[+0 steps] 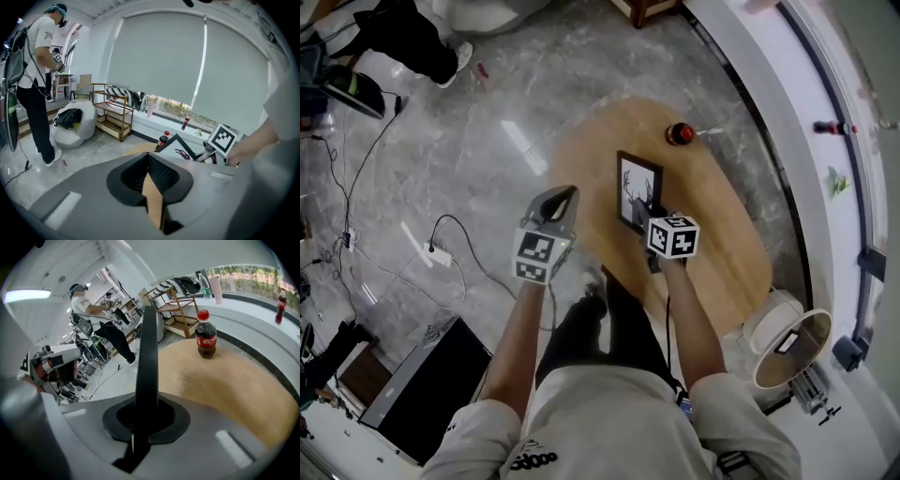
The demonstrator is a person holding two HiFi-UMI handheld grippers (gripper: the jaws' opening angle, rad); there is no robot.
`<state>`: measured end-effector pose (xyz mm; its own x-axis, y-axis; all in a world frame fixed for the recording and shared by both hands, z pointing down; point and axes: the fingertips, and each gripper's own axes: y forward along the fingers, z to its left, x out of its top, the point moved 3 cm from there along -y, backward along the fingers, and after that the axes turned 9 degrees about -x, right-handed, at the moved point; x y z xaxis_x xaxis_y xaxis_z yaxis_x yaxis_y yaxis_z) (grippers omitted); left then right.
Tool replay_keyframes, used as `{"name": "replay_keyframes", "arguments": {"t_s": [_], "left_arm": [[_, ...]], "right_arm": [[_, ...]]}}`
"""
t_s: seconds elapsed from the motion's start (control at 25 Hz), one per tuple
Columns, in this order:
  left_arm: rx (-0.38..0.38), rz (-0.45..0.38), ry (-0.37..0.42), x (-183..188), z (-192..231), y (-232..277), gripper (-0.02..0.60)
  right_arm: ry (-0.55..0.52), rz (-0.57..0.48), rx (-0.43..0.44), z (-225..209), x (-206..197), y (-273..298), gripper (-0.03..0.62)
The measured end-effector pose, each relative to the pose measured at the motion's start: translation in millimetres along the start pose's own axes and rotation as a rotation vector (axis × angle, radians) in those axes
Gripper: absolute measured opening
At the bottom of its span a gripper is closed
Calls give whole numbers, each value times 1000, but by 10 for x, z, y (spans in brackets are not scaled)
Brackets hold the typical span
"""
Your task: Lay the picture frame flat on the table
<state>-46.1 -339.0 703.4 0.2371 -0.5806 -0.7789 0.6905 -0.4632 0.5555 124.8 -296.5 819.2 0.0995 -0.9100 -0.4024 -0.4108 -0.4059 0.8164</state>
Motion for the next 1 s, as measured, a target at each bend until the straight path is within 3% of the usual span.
{"name": "replay_keyframes", "arguments": {"t_s": [0.36,1.0], "left_arm": [[-6,21,-11,-106,132,151,11],[-11,51,-61,-316,102,227,11]], "right_arm": [[100,108,6,-186,-195,465,14],[193,192,15,-365,-356,770,32]]}}
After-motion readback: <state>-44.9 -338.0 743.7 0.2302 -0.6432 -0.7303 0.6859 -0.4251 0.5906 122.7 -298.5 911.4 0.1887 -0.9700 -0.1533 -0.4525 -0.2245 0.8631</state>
